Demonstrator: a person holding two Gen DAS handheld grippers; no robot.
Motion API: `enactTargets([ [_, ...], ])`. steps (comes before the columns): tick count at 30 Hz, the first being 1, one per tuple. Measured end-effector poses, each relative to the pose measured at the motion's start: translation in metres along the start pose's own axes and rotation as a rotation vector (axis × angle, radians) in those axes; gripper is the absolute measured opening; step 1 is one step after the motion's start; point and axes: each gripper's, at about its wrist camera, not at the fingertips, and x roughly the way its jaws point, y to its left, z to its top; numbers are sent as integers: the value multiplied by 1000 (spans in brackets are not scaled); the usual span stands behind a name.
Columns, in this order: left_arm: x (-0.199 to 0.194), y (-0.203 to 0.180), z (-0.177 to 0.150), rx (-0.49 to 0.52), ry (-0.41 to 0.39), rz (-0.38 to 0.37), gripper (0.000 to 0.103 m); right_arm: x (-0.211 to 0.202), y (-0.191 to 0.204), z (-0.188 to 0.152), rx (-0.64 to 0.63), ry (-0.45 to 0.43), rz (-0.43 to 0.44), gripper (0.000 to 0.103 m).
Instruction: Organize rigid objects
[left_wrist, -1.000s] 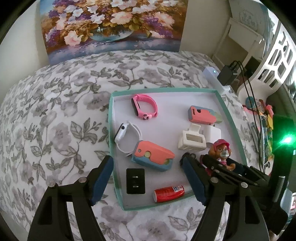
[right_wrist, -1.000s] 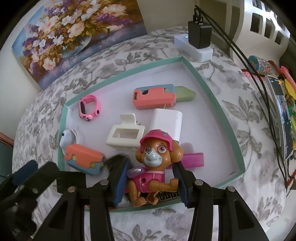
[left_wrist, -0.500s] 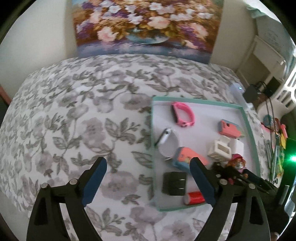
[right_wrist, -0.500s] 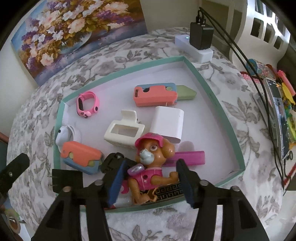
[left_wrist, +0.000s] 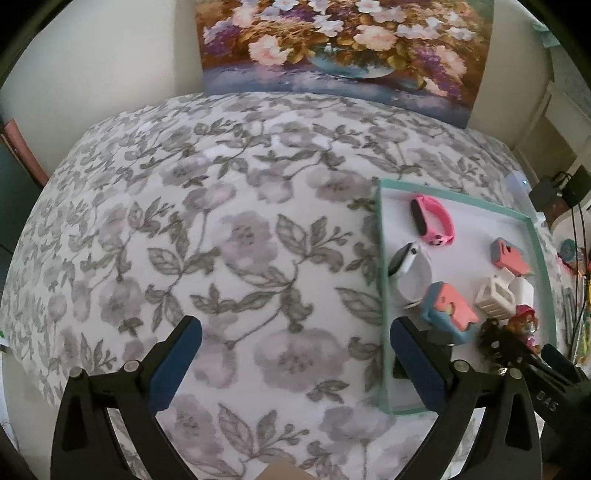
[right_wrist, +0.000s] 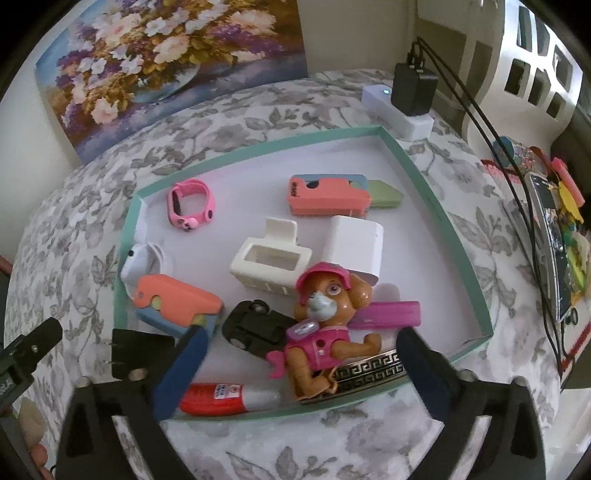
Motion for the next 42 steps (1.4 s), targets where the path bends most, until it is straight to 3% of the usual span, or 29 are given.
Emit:
enactTargets([
  [10,-10,17,-8,-6,1,-29,102,-14,15,-10,-26,-21,14,103],
  [31,-44,35,-29,57,-57,80,102,-53,48,-32,-70,-77,59,103],
  [42,-52,44,-33,59,-76,95,102,-59,59,-33,-103,-86,55,103],
])
